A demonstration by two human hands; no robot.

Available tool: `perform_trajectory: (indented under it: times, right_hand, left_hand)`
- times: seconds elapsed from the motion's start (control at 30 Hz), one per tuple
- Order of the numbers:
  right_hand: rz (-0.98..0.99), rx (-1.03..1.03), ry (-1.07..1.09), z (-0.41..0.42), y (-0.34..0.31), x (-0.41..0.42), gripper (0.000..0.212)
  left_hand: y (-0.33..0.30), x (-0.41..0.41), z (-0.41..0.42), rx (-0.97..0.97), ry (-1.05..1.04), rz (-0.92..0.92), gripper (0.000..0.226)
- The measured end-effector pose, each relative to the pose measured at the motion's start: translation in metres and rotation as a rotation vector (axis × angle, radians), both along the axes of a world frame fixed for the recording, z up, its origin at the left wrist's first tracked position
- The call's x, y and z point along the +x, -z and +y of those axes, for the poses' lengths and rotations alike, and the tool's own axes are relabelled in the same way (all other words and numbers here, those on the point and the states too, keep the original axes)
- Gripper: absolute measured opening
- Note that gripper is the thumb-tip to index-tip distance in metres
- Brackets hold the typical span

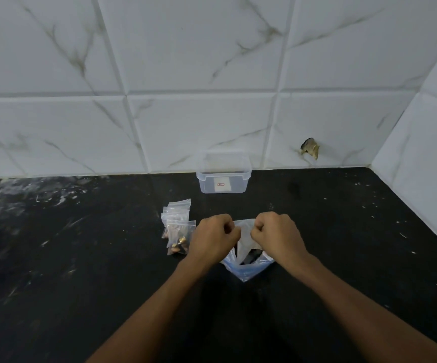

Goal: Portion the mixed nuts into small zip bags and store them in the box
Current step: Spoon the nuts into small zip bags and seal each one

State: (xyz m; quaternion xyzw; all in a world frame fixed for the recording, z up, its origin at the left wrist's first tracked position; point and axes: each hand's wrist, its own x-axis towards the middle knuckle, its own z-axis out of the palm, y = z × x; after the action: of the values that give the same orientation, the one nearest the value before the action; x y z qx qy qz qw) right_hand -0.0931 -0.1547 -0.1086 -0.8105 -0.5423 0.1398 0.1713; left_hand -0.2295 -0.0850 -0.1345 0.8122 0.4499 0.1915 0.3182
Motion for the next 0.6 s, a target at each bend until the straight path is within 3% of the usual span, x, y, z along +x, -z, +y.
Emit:
perform_trajectory:
  times: [0.07,0.2,0.27,0.53,0.6]
  right_hand:
    - [0.049,0.008,0.015,0.001,-0.004,0.005,0.020]
    - [0.081,0.046,0.005,0.004,-0.012,0.012,0.014]
    - [0.110,0.050,-0.008,0.006,-0.017,0.011,0.014]
    - [0.176,0.145,-0.007,0.005,-0.012,0.023,0.023]
    - [0.063,0.072,0.042,0.002,0.005,0.035,0.024]
  left_hand:
    - [0.002,-0.004,0.000,-0.058,0.091,-0.070,0.018]
    - [0.005,-0.006,-0.003,-0.191,0.319,-0.033,0.103]
    - [0.008,-0.001,-0.003,-0.196,0.343,-0.035,0.115]
    - [0.020,0.002,0.010,-0.144,0.190,-0.293,0.062]
    - [0.022,-0.005,0.013,-0.153,0.161,-0.352,0.058]
